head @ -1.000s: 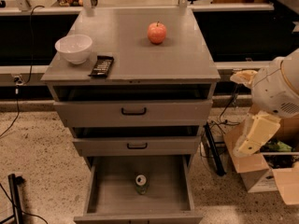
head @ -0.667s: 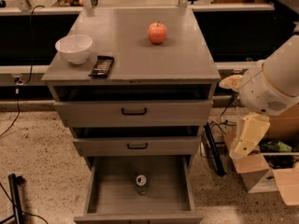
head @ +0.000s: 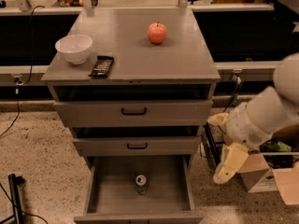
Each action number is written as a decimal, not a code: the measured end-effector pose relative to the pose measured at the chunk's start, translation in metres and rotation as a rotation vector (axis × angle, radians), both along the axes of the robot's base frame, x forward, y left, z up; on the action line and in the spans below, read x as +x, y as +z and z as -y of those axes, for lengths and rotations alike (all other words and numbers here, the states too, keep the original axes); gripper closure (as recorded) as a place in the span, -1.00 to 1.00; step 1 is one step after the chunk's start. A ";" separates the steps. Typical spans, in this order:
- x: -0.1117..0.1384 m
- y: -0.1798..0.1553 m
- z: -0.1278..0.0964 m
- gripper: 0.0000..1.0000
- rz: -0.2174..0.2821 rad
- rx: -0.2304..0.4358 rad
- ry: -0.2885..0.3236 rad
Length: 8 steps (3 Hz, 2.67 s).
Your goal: Pick green can from bottom drawer and place on counter
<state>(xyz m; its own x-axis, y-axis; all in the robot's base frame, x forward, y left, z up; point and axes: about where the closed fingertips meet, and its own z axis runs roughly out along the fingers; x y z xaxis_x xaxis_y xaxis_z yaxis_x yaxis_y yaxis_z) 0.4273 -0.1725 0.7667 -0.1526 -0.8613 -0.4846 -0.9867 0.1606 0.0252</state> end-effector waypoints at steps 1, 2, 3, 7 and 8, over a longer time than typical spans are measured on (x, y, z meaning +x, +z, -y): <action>-0.034 -0.061 -0.011 -1.00 -0.025 0.141 -0.089; -0.072 -0.118 -0.042 -1.00 0.014 0.231 -0.192; -0.074 -0.118 -0.046 -1.00 0.006 0.243 -0.173; -0.023 -0.243 -0.185 -1.00 0.037 0.574 -0.147; -0.017 -0.247 -0.197 -1.00 0.061 0.514 -0.099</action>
Offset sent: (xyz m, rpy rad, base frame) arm -0.0698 0.0616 -0.1681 0.3318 -0.1685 -0.3651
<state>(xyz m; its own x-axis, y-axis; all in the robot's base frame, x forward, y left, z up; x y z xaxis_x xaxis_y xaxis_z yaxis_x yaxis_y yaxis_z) 0.4100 0.0246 0.5195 -0.1794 -0.4931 -0.8513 -0.9696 0.2349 0.0683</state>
